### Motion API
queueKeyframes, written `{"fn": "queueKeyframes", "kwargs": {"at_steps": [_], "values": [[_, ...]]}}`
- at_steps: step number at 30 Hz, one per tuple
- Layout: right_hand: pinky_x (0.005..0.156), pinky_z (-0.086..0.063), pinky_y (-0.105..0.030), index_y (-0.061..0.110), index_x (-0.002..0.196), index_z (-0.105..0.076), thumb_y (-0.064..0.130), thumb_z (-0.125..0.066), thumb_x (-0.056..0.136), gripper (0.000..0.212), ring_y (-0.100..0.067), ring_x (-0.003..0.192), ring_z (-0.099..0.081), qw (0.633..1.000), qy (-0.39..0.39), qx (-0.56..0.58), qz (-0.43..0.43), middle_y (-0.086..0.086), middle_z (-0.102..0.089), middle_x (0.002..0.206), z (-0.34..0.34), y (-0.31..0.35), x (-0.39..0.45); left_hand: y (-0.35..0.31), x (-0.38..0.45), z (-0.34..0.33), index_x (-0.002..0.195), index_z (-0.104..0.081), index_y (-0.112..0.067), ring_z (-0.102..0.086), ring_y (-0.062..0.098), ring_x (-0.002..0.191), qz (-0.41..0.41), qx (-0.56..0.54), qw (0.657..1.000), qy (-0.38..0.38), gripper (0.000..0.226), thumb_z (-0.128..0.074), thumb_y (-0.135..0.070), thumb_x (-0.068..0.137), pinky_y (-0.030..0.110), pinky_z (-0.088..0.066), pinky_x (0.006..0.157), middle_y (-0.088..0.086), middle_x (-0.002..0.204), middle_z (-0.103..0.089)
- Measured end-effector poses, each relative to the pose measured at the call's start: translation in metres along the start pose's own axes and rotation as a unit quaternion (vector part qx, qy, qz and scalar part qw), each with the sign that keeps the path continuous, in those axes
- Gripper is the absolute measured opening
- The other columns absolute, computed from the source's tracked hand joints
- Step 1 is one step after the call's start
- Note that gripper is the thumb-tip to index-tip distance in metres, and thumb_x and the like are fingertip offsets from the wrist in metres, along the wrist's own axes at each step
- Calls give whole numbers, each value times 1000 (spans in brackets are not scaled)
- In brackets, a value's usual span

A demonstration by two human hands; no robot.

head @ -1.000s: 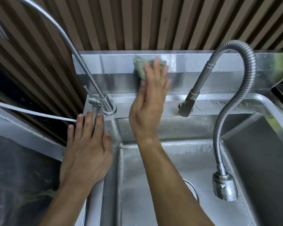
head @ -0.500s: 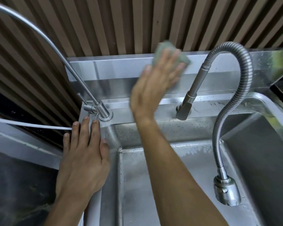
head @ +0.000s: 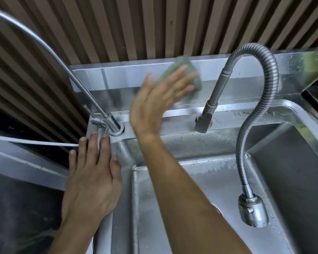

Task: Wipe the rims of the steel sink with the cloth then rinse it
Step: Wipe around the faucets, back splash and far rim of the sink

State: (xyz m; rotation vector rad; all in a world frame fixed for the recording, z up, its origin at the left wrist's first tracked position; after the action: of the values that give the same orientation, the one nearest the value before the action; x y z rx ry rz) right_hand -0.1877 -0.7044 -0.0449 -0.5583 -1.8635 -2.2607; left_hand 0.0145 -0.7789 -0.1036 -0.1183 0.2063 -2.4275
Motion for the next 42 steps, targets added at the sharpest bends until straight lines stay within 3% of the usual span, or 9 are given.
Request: {"fn": "queueKeyframes", "kwargs": {"at_steps": [4, 7, 10, 14, 18, 23, 28, 34, 42], "values": [[125, 19, -45, 5, 162, 3, 39, -28, 110, 70, -30, 152, 32, 972, 120, -113, 165, -16, 17, 169, -26, 10, -32, 1, 1, 1, 164, -6, -24, 6, 20, 159, 4, -2, 1000, 4, 71, -2, -50, 98, 42, 5, 129, -1, 173, 1], [126, 17, -41, 5, 162, 3, 39, -30, 109, 72, -29, 156, 21, 1000, -8, -14, -19, -17, 15, 171, 15, -14, 20, 1, 0, 1, 164, -10, -22, 2, 22, 159, 3, -1, 1000, 2, 71, -4, -50, 99, 43, 3, 129, 1, 173, -4], [127, 15, -41, 7, 161, 14, 42, -30, 109, 76, -18, 156, 23, 959, -112, 140, -218, -9, 23, 170, 34, -42, 39, -1, -2, 1, 164, -9, -22, 4, 22, 159, 4, 3, 1000, 4, 71, -3, -49, 99, 43, 4, 129, 1, 173, -2], [116, 25, -20, 6, 156, 26, 41, -31, 112, 80, -11, 152, 31, 932, 26, 198, -303, -4, 35, 165, -10, -24, -8, -1, -1, 2, 164, -2, -25, 11, 18, 159, 13, 3, 1000, 7, 71, 0, -50, 97, 41, 7, 128, -2, 173, 6], [124, 23, -41, 5, 153, 30, 49, -26, 109, 83, -23, 148, 42, 983, 155, 13, -98, -11, 45, 157, -26, -5, -32, -1, 0, 2, 164, -2, -25, 10, 18, 159, 9, 0, 1000, 6, 71, 0, -50, 97, 41, 7, 128, -1, 173, 4], [129, -7, -53, 9, 161, -27, 40, -34, 109, 61, -39, 157, -14, 916, 123, -227, 308, -19, -22, 168, -5, 21, -2, -1, 1, 1, 164, -7, -23, 4, 22, 159, 3, 6, 1000, 3, 72, -2, -50, 98, 42, 5, 129, 1, 173, 0], [124, 17, -32, 1, 162, -13, 33, -33, 111, 64, -37, 158, 1, 992, -27, -111, 46, -23, -3, 171, 44, -16, 40, -3, 0, 4, 164, -13, -19, 1, 26, 159, -8, 8, 1000, -12, 70, -6, -47, 101, 43, 3, 129, 5, 173, -6], [130, -9, -49, 5, 154, -42, 12, -39, 106, 49, -37, 156, -22, 931, 175, -122, 298, -15, -37, 164, 12, 28, -5, -3, 0, 3, 164, -17, -16, -4, 29, 159, -11, 22, 999, -20, 70, -9, -44, 100, 46, 0, 129, 8, 172, -10], [128, -18, -41, 15, 142, -60, 29, -33, 104, 48, -24, 148, -41, 854, 294, -302, 305, -3, -58, 149, 4, -15, -74, -3, 1, 2, 164, -17, -16, -5, 29, 159, -9, 22, 1000, -17, 71, -8, -45, 99, 48, -2, 129, 8, 172, -11]]}}
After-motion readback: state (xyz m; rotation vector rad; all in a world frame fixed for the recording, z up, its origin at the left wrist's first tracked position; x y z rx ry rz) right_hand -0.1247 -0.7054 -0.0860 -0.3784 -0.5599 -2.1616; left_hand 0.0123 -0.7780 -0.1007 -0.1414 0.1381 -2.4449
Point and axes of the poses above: each hand's wrist, its own x-axis towards the middle knuckle, its own z-axis out of the back of the hand, y = z × x, the point moved 10 cm from there along x, towards the middle knuckle
